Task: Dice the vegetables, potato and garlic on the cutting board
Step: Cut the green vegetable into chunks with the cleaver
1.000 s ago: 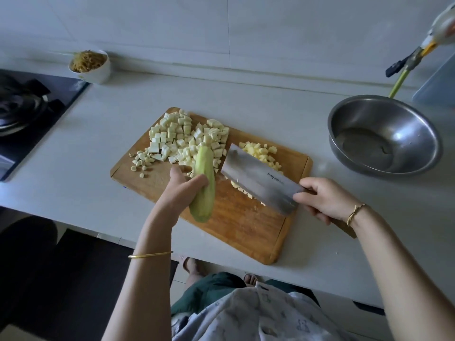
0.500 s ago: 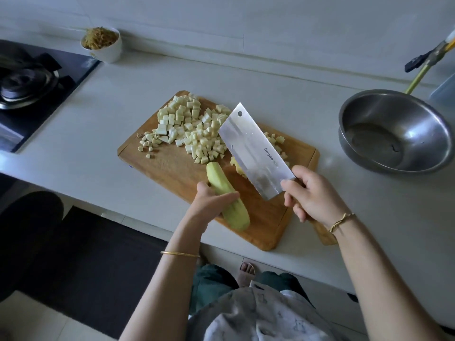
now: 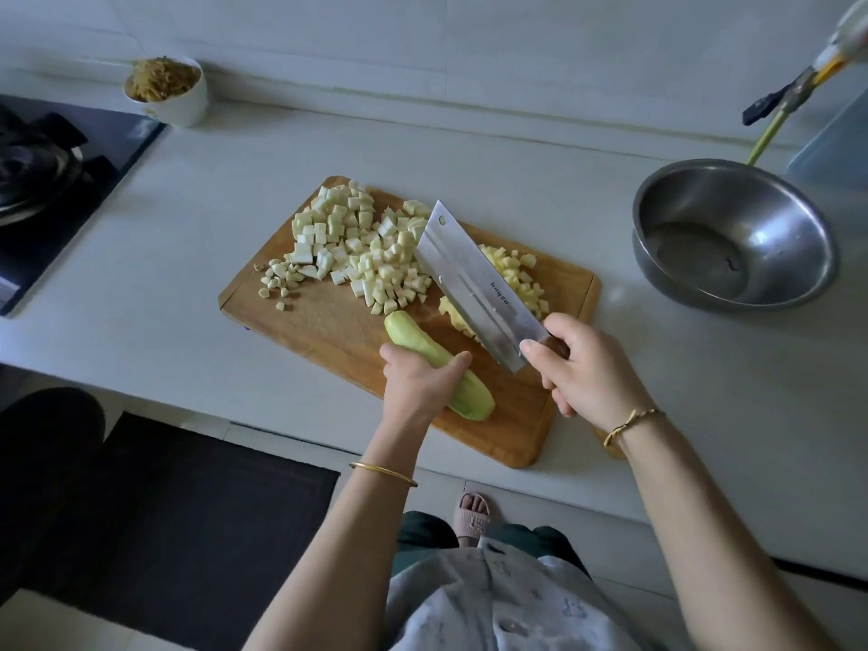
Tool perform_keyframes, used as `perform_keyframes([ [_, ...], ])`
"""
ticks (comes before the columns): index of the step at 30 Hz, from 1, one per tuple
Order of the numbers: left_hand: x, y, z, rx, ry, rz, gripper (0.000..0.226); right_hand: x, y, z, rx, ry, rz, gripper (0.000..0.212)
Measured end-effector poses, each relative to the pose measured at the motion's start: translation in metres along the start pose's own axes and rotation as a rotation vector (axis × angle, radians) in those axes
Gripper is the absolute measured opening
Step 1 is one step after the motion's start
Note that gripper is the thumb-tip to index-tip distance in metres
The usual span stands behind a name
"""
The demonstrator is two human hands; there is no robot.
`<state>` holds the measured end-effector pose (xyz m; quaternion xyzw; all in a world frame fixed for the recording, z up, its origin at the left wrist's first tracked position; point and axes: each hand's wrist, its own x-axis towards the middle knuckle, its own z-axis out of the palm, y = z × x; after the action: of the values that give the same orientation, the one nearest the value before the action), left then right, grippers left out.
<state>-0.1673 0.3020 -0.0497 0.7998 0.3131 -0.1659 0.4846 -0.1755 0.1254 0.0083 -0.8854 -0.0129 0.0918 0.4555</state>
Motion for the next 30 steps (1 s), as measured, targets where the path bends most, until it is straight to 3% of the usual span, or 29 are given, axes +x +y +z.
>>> perform_keyframes([
  [9,0.005,-0.004,-0.011,-0.185,-0.089,-0.017,0.051,-0.014,-0.005,0.007,-0.041,0.027,0.054,0.040],
  [14,0.002,-0.013,-0.007,-0.266,-0.095,-0.036,0.040,-0.019,-0.011,0.007,-0.178,0.013,0.043,0.044],
  [20,-0.007,-0.012,0.001,-0.394,-0.051,-0.038,0.039,-0.020,-0.017,0.003,-0.302,-0.041,0.003,0.043],
  [30,-0.015,-0.013,0.013,-0.398,0.082,-0.032,0.042,-0.008,-0.029,-0.010,-0.471,-0.255,-0.062,0.032],
])
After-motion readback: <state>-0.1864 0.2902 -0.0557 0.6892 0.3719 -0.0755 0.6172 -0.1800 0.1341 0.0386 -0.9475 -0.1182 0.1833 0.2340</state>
